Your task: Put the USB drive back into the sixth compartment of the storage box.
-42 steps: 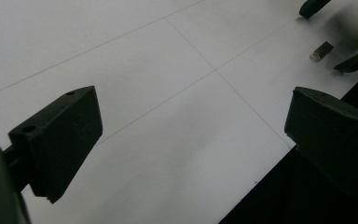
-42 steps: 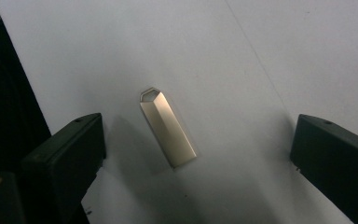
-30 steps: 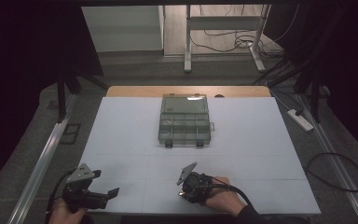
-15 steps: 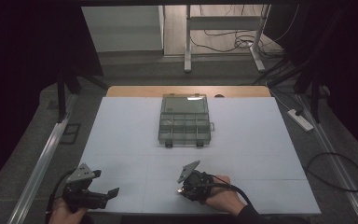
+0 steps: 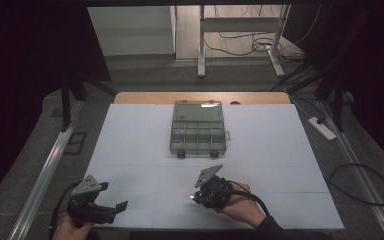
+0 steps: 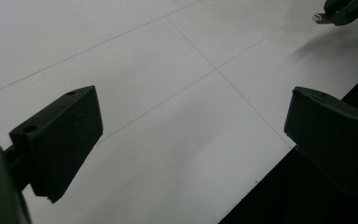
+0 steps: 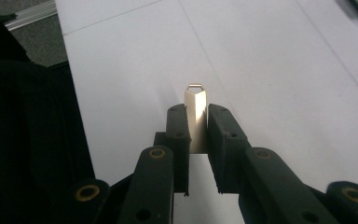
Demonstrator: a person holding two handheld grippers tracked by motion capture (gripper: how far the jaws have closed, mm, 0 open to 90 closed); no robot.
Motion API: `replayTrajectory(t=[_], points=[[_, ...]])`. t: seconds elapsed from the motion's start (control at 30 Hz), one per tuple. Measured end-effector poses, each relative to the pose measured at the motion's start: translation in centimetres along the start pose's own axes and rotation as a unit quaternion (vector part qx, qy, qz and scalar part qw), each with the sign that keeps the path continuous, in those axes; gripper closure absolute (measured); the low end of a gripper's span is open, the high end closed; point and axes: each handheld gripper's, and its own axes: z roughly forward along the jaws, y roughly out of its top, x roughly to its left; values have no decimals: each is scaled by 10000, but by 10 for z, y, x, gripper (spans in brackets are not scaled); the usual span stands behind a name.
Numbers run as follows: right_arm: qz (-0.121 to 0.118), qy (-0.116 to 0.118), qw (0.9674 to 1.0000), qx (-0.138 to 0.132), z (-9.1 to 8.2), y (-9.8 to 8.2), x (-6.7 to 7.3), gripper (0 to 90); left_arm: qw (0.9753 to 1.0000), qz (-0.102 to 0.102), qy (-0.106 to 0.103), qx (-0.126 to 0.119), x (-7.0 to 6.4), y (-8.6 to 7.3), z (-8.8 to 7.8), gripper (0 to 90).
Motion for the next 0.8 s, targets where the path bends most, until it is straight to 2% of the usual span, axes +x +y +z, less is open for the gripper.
replayTrajectory(t=[0.2, 0.37, 0.8], points=[[99, -114, 9999, -84, -3, 4, -8, 785, 10000, -12, -2, 1, 0, 0, 0, 43], [241, -119, 9994, -230, -8, 8, -15, 785, 10000, -24, -6, 6, 0, 0, 0, 43], [426, -265, 9978, -430, -12, 19, -32, 785, 10000, -34, 1, 11, 1, 0, 0, 43]])
